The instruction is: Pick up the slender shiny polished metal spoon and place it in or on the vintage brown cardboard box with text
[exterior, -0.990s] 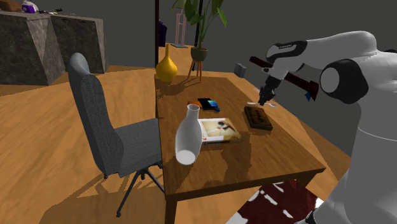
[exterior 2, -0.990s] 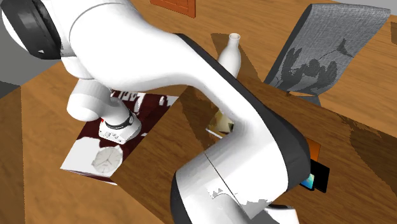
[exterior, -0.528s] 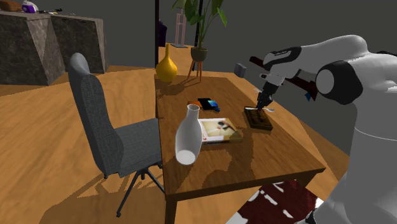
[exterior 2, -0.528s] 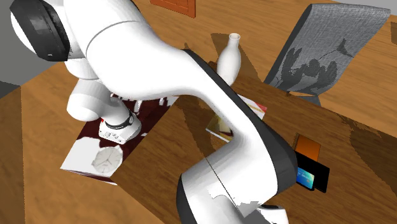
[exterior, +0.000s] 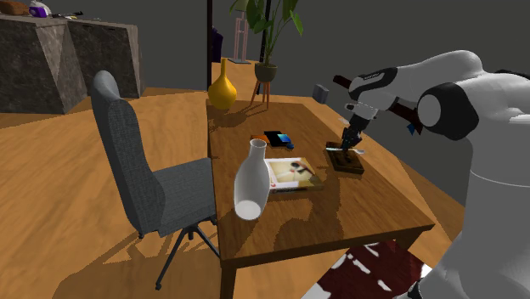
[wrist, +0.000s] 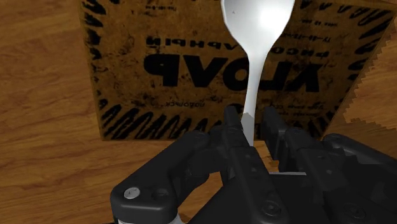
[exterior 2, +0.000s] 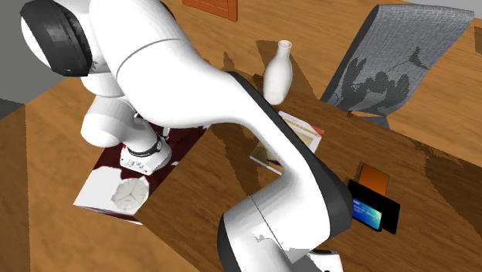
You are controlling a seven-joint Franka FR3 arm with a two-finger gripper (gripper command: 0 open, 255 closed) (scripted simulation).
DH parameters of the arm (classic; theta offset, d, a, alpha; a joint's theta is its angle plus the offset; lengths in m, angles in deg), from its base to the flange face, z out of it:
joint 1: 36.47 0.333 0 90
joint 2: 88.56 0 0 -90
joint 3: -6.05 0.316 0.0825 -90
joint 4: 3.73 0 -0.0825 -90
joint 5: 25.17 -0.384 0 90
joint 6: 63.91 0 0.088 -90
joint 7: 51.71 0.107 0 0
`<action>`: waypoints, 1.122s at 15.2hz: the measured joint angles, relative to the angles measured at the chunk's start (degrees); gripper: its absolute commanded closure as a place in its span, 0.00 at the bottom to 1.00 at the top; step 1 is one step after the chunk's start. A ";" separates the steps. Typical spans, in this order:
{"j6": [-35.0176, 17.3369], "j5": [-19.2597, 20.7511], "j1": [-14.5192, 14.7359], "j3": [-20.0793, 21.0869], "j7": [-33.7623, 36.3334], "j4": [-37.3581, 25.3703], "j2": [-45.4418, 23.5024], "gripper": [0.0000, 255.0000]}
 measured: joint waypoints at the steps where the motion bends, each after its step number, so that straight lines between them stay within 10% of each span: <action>1: -0.02 -0.01 0.00 0.01 -0.01 0.01 -0.01 1.00; 2: -0.03 -0.02 0.00 0.01 -0.01 0.02 -0.01 1.00; 3: -0.04 -0.02 0.00 0.01 -0.01 0.02 -0.02 0.00; 17: 6.25 1.71 -1.22 -1.04 1.26 -5.66 1.11 0.00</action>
